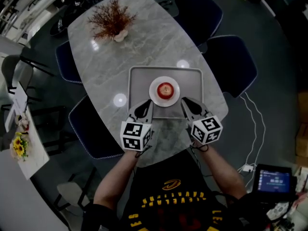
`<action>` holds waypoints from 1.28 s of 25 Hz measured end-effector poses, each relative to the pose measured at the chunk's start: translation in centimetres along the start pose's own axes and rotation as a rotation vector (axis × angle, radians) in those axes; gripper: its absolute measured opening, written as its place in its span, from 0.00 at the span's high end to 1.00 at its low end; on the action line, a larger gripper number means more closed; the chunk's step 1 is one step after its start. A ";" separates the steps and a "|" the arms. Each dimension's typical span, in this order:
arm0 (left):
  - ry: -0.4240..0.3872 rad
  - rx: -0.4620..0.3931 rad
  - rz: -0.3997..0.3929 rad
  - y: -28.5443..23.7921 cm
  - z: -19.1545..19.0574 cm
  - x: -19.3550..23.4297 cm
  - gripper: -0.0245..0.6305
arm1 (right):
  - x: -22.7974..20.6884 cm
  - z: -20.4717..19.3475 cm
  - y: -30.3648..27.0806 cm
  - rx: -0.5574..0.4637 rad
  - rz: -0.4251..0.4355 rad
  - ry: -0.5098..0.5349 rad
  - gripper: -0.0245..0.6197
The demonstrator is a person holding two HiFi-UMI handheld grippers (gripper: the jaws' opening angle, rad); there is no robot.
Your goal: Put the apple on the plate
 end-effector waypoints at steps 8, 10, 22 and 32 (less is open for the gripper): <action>-0.088 -0.137 -0.085 4.8 2.0 -5.6 0.96 | 4.4 2.6 4.5 -0.124 0.054 -0.016 0.95; -0.109 -0.178 -0.107 7.4 2.1 -7.1 0.96 | 6.7 3.2 6.5 -0.157 0.051 -0.012 0.95; -0.149 -0.298 -0.194 13.3 4.6 -13.0 0.96 | 13.3 6.4 13.3 -0.325 0.038 0.100 0.95; -0.285 -0.415 -0.167 16.0 6.1 -15.6 0.96 | 15.4 7.5 15.9 -0.456 0.025 0.192 0.95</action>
Point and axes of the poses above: the fingertips, and each gripper's own axes: y backward along the fingers, x to its left, z out of its top, the point moved 4 cm from there along y, backward along the fingers, and after that the axes turned 11 degrees about -z, right-handed, at the moved point
